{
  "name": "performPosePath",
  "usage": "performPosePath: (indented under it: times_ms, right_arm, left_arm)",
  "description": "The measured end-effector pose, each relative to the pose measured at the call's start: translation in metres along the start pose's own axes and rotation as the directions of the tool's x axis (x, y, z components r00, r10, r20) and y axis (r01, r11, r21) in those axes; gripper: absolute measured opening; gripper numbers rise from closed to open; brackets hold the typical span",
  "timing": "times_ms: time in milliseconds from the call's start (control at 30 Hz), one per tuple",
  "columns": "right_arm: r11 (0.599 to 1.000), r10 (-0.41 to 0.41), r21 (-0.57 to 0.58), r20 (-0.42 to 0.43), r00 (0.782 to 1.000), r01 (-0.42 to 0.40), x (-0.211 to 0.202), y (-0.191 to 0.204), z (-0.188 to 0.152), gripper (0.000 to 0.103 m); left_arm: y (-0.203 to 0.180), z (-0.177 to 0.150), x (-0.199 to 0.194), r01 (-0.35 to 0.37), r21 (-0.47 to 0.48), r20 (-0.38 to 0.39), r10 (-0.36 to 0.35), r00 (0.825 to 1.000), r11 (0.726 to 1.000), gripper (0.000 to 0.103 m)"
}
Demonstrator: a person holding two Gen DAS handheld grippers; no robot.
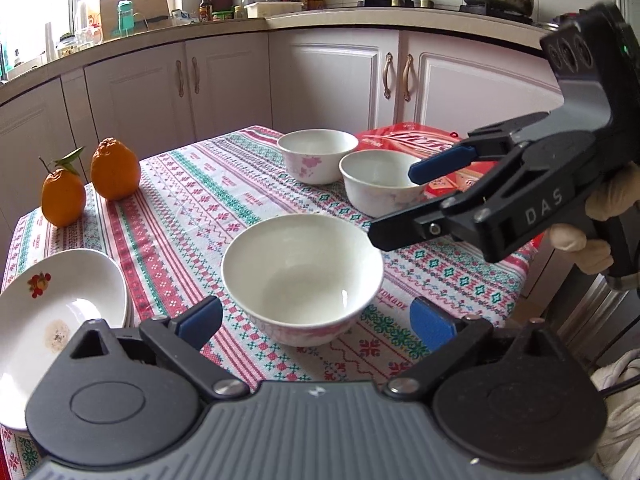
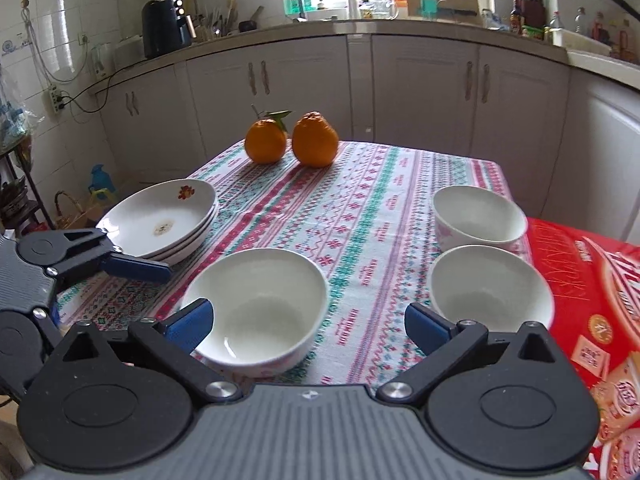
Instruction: Organize plates and bowls
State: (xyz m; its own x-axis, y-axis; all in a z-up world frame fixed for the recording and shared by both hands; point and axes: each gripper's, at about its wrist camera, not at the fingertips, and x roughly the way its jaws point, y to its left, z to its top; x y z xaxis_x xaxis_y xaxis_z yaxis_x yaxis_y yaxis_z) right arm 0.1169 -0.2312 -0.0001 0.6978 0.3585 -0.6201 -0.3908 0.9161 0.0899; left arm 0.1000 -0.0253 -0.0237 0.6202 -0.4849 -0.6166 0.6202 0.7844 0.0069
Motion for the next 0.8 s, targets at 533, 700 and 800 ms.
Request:
performPosePath:
  times_ms: [533, 700, 800]
  right_arm:
    - [0.988, -0.147, 0.053, 0.019, 0.989, 0.146, -0.018, -0.049, -0.027, 0.103]
    - [0.975, -0.222, 0.033, 0.009, 0.975, 0.221, -0.01, -0.063, -0.035, 0.103]
    - [0.962, -0.274, -0.01, 0.008, 0.962, 0.274, 0.0, -0.068, -0.038, 0.103]
  left_arm:
    - [-0.031, 0.04, 0.019, 0.057, 0.067, 0.008, -0.058, 0.998, 0.996, 0.1]
    - [-0.033, 0.058, 0.037, 0.099, 0.077, -0.014, -0.098, 0.995, 0.992, 0.1]
    - [-0.034, 0.072, 0.05, 0.103, 0.088, -0.018, -0.101, 0.995, 0.991, 0.1]
